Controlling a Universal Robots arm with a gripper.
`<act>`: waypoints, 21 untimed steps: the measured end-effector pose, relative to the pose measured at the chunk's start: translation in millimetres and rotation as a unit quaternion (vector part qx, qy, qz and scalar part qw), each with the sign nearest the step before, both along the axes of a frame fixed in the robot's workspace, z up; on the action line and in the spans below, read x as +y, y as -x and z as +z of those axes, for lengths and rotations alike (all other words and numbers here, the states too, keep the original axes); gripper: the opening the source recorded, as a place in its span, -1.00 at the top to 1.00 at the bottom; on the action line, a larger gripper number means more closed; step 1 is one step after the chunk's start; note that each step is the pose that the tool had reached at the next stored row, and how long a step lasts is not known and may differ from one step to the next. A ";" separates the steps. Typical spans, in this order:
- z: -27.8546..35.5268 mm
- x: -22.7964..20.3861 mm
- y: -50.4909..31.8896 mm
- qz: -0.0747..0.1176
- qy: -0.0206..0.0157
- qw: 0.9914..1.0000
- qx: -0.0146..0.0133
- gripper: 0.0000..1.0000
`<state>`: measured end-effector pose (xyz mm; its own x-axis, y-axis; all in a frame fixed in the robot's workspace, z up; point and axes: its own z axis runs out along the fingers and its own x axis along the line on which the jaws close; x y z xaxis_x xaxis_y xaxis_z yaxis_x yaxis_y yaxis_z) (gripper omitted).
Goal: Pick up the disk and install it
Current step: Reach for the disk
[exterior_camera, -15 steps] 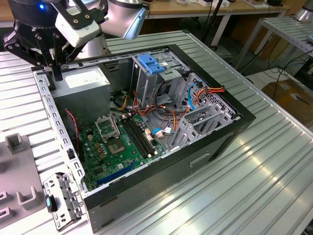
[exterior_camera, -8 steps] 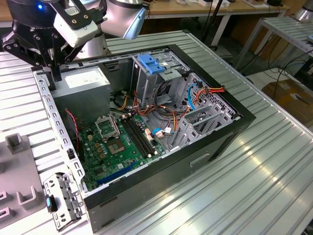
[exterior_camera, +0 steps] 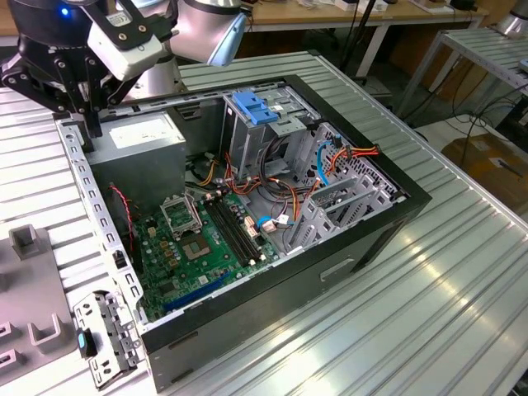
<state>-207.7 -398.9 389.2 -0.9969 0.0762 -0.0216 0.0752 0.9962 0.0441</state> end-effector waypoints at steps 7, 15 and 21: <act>-0.2 0.0 2.3 0.000 0.000 1.000 0.000 0.79; -0.4 0.0 4.9 0.000 0.000 1.000 0.000 0.79; -0.5 0.0 6.8 0.000 0.000 1.000 0.000 0.79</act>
